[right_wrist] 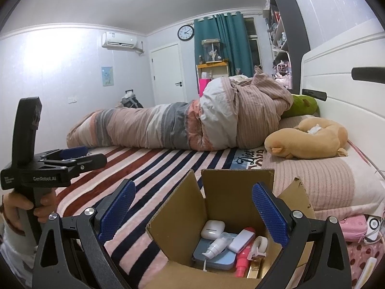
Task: Organize rigid objects
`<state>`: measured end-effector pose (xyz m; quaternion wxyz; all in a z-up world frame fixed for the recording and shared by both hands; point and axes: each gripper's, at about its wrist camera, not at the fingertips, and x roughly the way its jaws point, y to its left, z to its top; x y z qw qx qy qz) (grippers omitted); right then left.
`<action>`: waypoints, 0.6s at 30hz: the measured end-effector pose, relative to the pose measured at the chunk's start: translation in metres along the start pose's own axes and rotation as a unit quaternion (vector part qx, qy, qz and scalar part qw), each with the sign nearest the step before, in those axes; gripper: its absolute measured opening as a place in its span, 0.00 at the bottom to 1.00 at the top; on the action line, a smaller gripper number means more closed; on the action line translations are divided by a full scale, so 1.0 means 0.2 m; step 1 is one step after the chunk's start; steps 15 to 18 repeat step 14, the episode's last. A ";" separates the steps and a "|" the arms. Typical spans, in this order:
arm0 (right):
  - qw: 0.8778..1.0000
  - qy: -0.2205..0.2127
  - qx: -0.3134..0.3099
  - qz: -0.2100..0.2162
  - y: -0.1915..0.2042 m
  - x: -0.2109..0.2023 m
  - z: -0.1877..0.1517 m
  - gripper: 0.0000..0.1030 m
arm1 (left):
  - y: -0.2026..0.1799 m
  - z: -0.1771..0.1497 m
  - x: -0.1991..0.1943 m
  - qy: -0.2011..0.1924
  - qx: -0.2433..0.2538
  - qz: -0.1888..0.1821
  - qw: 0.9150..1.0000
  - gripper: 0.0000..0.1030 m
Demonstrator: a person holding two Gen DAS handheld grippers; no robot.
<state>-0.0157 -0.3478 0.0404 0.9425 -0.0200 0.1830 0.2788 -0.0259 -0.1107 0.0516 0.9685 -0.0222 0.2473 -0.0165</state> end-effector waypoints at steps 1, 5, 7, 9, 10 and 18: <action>1.000 0.001 0.000 0.000 0.01 0.00 0.00 0.95 | 0.00 0.00 0.00 0.000 -0.001 0.000 1.000 0.98; 1.000 0.002 0.001 -0.001 0.03 0.00 -0.01 0.95 | 0.00 0.00 0.00 0.000 -0.001 0.002 1.000 0.98; 1.000 0.001 0.001 -0.002 0.02 0.00 0.00 0.95 | 0.00 0.00 0.00 0.000 -0.002 0.001 1.000 0.98; 1.000 0.001 0.000 -0.002 0.03 0.00 0.00 0.95 | 0.00 0.00 -0.01 -0.001 -0.002 0.003 1.000 0.98; 1.000 0.001 0.000 -0.002 0.03 0.00 -0.01 0.95 | 0.00 0.00 -0.01 -0.001 -0.003 0.004 1.000 0.98; 1.000 0.002 0.001 -0.001 0.02 0.00 0.00 0.95 | 0.00 0.00 -0.01 0.001 -0.004 0.006 1.000 0.98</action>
